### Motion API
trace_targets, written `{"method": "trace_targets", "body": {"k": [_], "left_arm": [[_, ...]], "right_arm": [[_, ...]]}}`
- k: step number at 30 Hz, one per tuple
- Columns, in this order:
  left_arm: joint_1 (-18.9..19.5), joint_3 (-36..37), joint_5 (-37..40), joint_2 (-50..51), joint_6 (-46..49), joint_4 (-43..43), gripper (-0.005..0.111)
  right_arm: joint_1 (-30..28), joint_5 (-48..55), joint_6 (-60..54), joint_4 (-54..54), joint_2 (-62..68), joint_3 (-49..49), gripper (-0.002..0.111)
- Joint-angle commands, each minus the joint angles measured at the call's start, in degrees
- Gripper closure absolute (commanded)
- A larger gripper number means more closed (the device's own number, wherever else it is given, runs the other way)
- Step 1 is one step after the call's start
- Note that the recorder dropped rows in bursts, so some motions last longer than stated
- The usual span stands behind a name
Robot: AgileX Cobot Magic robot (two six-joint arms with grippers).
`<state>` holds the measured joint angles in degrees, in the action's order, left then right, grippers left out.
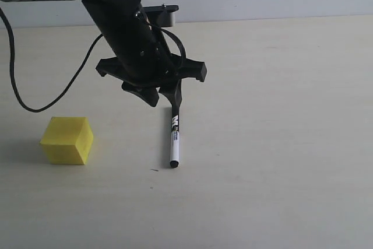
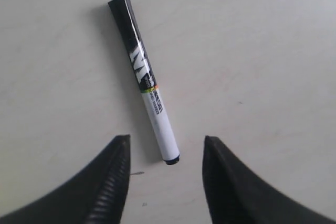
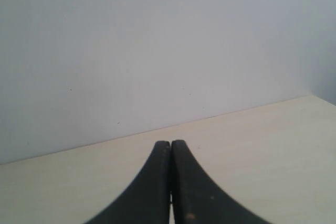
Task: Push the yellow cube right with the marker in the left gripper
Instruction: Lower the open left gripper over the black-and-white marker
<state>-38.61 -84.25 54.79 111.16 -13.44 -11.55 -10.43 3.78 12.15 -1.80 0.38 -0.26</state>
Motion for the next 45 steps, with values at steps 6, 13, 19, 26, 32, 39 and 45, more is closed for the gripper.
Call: {"method": "trace_targets", "body": {"k": [6,13,19,26,32,39,45], "left_arm": [[-0.3,-0.33,-0.9,0.18,-0.3,-1.32,0.062],[-0.3,-0.33,-1.56,0.59,-0.3,-1.08,0.062],[-0.3,-0.33,-1.56,2.08,-0.39,-2.09,0.062],[-0.3,-0.33,-1.64,3.23,-0.68,-3.14,0.062],[-3.06,-0.33,-2.49,3.34,-4.0,0.5,0.062],[-6.48,-0.33,-0.61,3.43,-14.82,8.53,0.062],[-6.58,-0.33,2.56,3.55,-19.45,8.42,0.058]], "right_arm": [[-0.21,-0.48,-0.04,-0.06,-0.38,0.26,0.108],[-0.21,-0.48,-0.04,-0.06,-0.38,0.26,0.108],[-0.21,-0.48,-0.04,-0.06,-0.38,0.26,0.108],[-0.21,-0.48,-0.04,-0.06,-0.38,0.26,0.108],[-0.21,-0.48,-0.04,-0.06,-0.38,0.26,0.108],[-0.21,-0.48,-0.04,-0.06,-0.38,0.26,0.108],[-0.21,-0.48,-0.04,-0.06,-0.38,0.26,0.108]]}}
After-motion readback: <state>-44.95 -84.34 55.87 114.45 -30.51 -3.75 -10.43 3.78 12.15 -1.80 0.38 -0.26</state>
